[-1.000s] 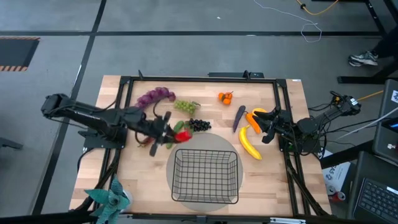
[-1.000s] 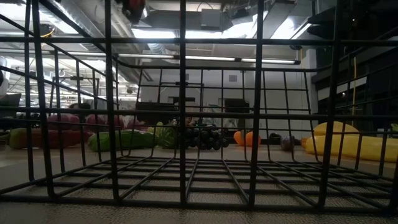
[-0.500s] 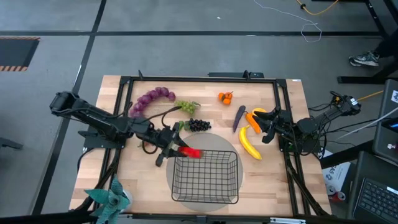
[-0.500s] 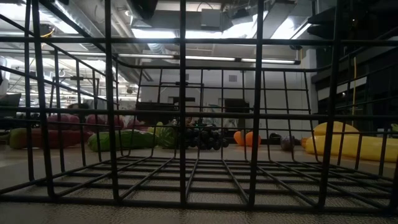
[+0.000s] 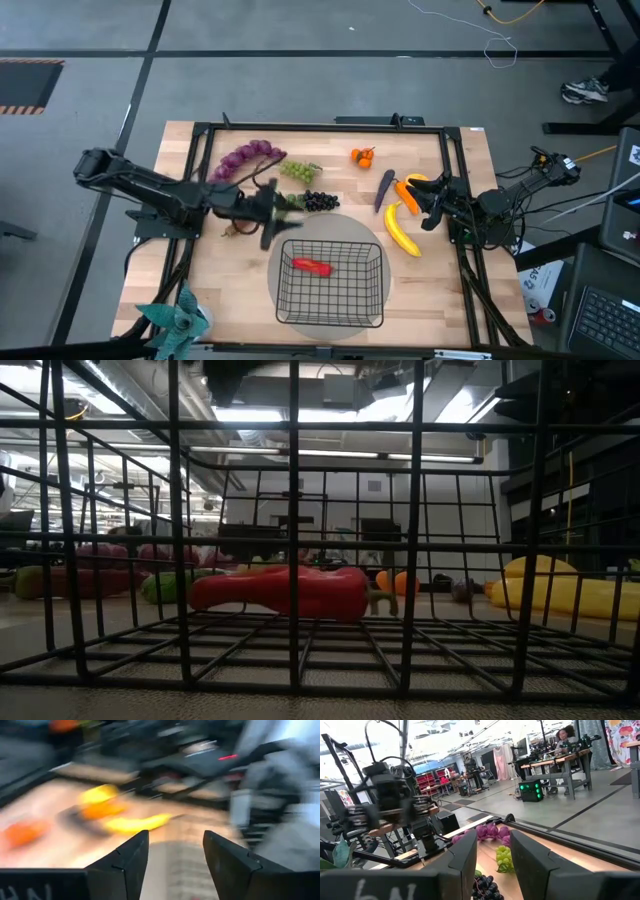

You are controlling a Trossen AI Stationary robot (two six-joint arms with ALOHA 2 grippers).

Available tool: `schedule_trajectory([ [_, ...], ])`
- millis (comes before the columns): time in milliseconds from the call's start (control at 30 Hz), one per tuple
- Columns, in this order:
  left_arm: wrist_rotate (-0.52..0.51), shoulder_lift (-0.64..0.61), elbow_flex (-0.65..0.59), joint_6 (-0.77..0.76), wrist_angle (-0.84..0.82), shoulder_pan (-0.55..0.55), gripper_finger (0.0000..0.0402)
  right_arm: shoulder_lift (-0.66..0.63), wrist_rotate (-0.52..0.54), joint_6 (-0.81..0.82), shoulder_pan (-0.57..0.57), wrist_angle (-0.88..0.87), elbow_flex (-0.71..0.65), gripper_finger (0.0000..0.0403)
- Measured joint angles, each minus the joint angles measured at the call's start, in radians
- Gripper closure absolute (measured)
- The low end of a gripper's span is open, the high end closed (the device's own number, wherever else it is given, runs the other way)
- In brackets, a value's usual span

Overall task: Build produce basket
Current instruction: Put the red chili pepper into the wire basket

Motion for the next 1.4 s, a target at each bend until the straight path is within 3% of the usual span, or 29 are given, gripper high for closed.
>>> schedule_trajectory([
  [100,-0.174,-0.053,0.0,-0.108,-0.208,0.024,0.0218,0.0,0.0,0.0,0.0,0.0,0.0,0.0283],
  [233,-0.216,-0.11,0.0,-0.303,-0.541,0.063,0.0218,0.0,0.0,0.0,0.0,0.0,0.0,0.0283],
  [367,-0.185,-0.15,-0.001,-0.435,-0.813,0.072,0.0218,0.0,0.0,0.0,0.0,0.0,0.0,0.0283],
  [600,0.033,-0.163,0.0,-0.516,-1.152,0.067,0.0218,0.0,0.0,0.001,0.0,0.0,0.0,0.0283],
  [867,0.053,-0.083,0.0,-0.572,-1.19,0.032,0.0218,0.0,0.0,0.001,0.0,0.0,0.0,0.0283],
  [1400,0.062,0.201,-0.002,-0.636,-1.136,0.026,0.0218,0.0,0.0,0.001,0.0,0.0,0.0,0.0283],
])
